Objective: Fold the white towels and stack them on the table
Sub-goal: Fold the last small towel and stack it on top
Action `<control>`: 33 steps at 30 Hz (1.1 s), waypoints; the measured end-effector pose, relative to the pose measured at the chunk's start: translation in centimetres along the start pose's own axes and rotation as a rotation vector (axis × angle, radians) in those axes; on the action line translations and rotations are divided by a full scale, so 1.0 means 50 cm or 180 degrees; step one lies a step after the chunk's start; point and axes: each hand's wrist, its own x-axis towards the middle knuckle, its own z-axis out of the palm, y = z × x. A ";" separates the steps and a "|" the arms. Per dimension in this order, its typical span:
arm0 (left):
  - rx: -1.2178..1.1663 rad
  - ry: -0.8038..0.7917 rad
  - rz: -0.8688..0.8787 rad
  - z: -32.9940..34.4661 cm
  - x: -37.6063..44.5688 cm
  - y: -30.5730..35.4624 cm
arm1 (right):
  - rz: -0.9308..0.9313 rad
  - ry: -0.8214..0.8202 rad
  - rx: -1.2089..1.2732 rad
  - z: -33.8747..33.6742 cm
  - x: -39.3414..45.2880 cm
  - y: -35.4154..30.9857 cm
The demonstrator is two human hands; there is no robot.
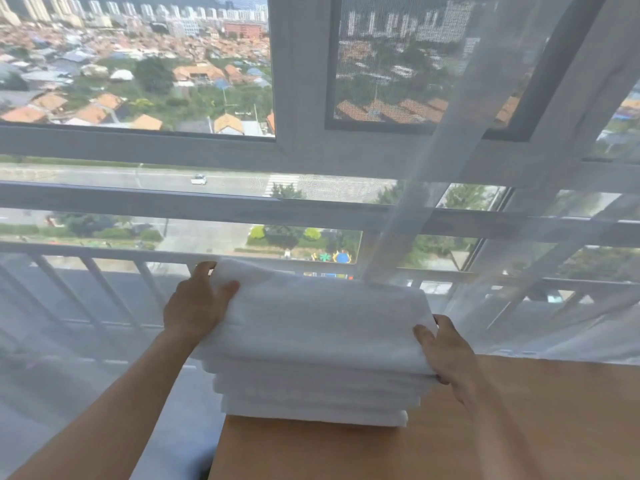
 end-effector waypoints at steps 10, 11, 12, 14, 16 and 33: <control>-0.0087 -0.0531 -0.0512 0.004 -0.024 -0.031 | -0.0061 0.0277 -0.0575 0.003 0.026 -0.001; -0.0069 -0.0458 -0.0464 0.004 -0.027 -0.032 | -0.0185 0.0480 -0.0501 0.000 0.033 0.001; -0.0082 -0.0417 -0.0464 0.006 -0.033 -0.036 | -0.0300 0.0646 -0.0374 -0.005 0.039 0.000; -0.0105 -0.0449 -0.0569 0.009 -0.044 -0.043 | -0.0435 0.0762 -0.0127 -0.007 0.043 -0.006; -0.0078 -0.0610 -0.0676 0.010 -0.050 -0.045 | -0.0452 0.0741 -0.0021 0.004 0.048 -0.005; 0.1627 -0.0792 0.1554 0.121 -0.097 0.096 | -0.1675 -0.0277 -0.2231 0.139 0.020 -0.092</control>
